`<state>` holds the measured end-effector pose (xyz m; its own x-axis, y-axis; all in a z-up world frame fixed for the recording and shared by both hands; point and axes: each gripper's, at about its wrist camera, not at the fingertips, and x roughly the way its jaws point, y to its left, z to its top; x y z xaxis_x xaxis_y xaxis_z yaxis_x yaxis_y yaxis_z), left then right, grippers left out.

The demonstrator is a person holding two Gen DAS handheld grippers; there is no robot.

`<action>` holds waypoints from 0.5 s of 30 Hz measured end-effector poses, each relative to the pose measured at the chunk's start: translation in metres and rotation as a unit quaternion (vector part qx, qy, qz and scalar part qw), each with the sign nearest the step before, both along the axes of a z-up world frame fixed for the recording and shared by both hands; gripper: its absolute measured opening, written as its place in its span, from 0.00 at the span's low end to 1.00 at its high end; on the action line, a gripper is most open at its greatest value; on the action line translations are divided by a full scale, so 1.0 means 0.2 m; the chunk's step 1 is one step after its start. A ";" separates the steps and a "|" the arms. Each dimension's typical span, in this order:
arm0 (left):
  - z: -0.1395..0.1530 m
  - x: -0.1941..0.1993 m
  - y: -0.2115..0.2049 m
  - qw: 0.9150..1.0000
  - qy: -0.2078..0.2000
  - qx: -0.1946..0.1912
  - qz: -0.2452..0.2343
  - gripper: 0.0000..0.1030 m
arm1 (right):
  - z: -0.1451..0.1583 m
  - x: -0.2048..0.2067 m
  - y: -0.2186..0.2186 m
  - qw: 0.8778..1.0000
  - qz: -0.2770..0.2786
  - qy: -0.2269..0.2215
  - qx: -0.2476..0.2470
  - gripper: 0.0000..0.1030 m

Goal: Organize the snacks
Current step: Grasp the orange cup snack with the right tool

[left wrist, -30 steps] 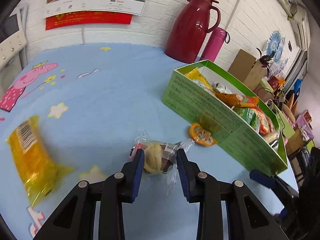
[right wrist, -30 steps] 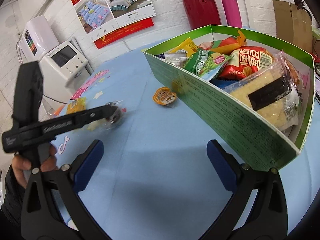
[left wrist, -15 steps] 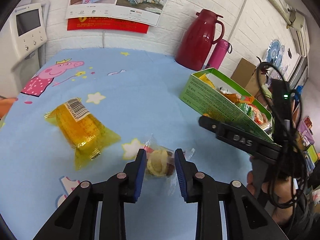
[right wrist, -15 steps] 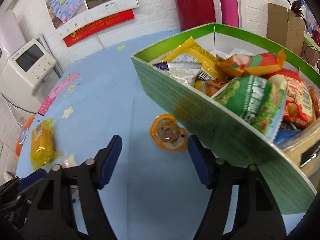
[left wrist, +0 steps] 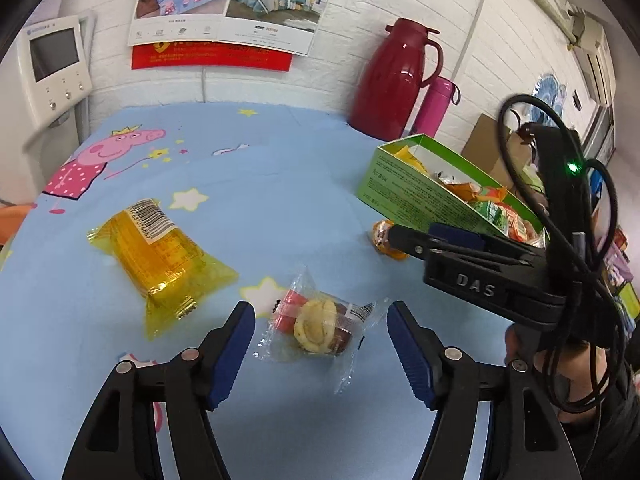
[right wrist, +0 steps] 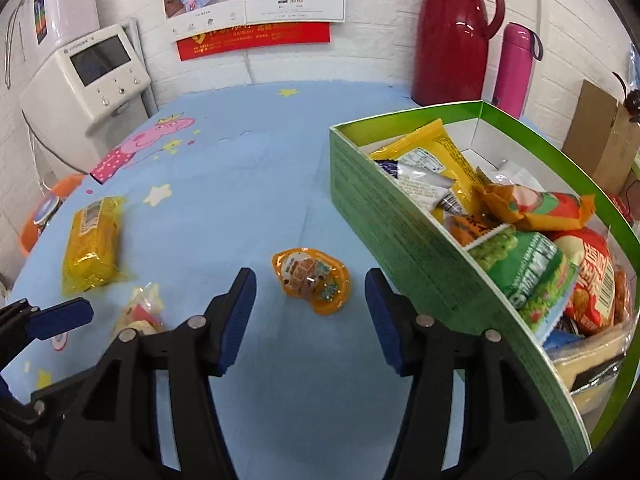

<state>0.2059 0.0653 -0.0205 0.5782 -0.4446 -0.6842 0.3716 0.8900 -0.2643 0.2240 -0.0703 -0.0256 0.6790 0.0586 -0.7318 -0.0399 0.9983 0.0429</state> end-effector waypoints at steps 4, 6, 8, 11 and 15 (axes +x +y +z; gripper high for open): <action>-0.05 0.01 -0.02 1.000 0.005 0.004 -0.002 0.74 | -0.08 0.10 0.03 0.999 0.004 0.027 -0.032 0.61; -0.08 0.03 -0.02 1.000 0.012 -0.001 -0.001 0.75 | -0.10 0.11 0.02 0.999 0.010 0.037 -0.019 0.57; -0.11 0.05 -0.02 1.000 0.026 -0.008 -0.005 0.75 | -0.10 0.09 0.02 0.999 0.019 0.035 -0.006 0.44; -0.13 0.06 -0.03 1.000 0.029 -0.008 -0.004 0.75 | -0.09 0.06 0.03 0.999 0.030 0.034 -0.005 0.42; -0.14 0.07 0.00 0.999 0.032 -0.023 -0.001 0.74 | -0.08 0.01 0.02 0.999 0.040 0.033 0.015 0.41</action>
<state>0.2197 0.0647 -0.0476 0.5336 -0.4770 -0.6984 0.3544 0.8759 -0.3275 0.2267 -0.0656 -0.0417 0.6214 0.1344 -0.7719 -0.1163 0.9901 0.0787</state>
